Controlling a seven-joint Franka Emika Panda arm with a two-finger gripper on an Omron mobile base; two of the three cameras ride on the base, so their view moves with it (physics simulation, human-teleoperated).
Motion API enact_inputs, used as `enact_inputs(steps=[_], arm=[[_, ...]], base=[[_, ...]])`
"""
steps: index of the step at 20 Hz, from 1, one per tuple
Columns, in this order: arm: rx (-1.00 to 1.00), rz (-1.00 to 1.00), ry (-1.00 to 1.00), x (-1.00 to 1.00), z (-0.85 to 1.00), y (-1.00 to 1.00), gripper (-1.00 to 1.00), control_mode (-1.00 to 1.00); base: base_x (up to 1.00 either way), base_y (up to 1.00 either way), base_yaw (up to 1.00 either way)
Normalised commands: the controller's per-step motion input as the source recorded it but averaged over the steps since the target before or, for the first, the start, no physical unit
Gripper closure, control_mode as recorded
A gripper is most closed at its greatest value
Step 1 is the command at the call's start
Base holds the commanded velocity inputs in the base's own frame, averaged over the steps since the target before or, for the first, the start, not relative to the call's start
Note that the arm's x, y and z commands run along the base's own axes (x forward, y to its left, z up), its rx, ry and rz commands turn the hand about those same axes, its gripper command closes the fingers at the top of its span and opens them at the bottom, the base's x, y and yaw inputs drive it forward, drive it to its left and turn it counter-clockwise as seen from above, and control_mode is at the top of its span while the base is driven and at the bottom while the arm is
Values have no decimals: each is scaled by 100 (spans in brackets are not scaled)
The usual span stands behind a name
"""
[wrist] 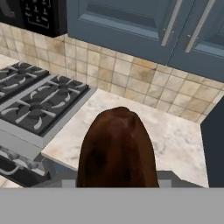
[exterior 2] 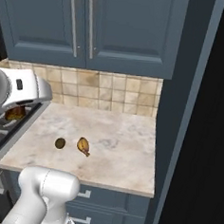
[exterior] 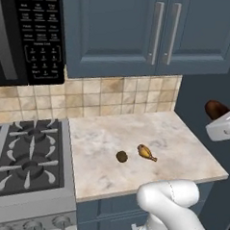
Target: Open the fridge, remove the kiwi, sweet potato, and chicken drumstick, and place them on any counter.
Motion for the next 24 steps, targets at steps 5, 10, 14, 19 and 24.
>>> enact_inputs(steps=[5,10,14,19,24], arm=[[0,0,0,0,0,0,100,100],[0,0,0,0,0,0,100,100],[-7,0,18,32,-34,8,100,-100],[-7,0,21,54,-42,4,100,-100],[0,0,9,48,-39,0,100,-100]], base=[[7,0,0],[1,1,0],[0,0,0],[0,0,0],[0,0,0]])
